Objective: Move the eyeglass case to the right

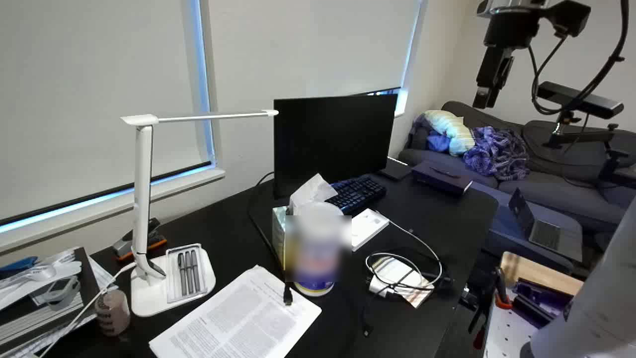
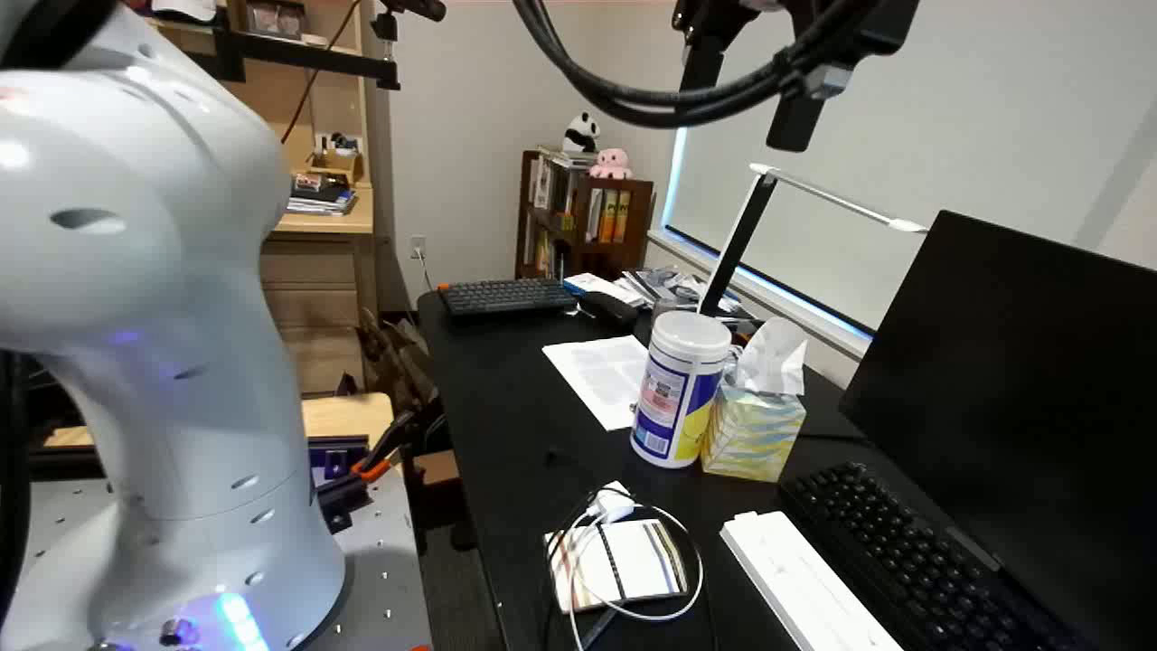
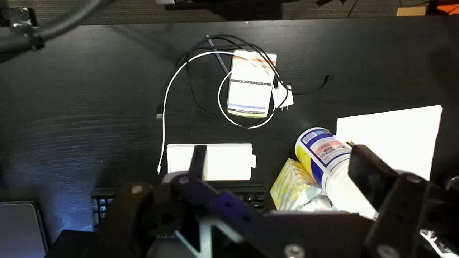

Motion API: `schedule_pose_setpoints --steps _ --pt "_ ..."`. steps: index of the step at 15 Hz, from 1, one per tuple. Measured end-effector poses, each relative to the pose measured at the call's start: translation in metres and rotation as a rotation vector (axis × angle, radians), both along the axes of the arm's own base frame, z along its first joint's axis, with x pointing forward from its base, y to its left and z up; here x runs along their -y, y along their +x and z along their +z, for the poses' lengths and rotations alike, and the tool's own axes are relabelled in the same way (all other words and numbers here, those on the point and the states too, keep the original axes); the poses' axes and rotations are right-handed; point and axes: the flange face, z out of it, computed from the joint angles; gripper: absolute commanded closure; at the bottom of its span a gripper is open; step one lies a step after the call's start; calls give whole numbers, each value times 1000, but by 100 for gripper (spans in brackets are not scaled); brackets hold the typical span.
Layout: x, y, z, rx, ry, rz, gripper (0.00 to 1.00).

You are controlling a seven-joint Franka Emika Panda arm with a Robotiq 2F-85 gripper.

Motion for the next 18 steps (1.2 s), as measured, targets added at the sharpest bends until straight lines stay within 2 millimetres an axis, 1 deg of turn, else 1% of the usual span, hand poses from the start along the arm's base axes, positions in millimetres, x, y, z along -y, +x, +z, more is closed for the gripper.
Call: schedule_pose_setpoints --steps 3,5,7,8,11,16,18 --pt "-1 0 0 -1 -1 2 0" --pt "-4 5 -2 -4 -4 8 0" --pt "-11 17 -7 -22 -14 20 0" --pt "-16 27 -10 -31 -22 32 0" --pt "-32 68 -29 -48 -52 34 0" --pt "-62 152 -75 -83 -112 6 0" --pt "-70 184 -92 -92 -125 4 0"
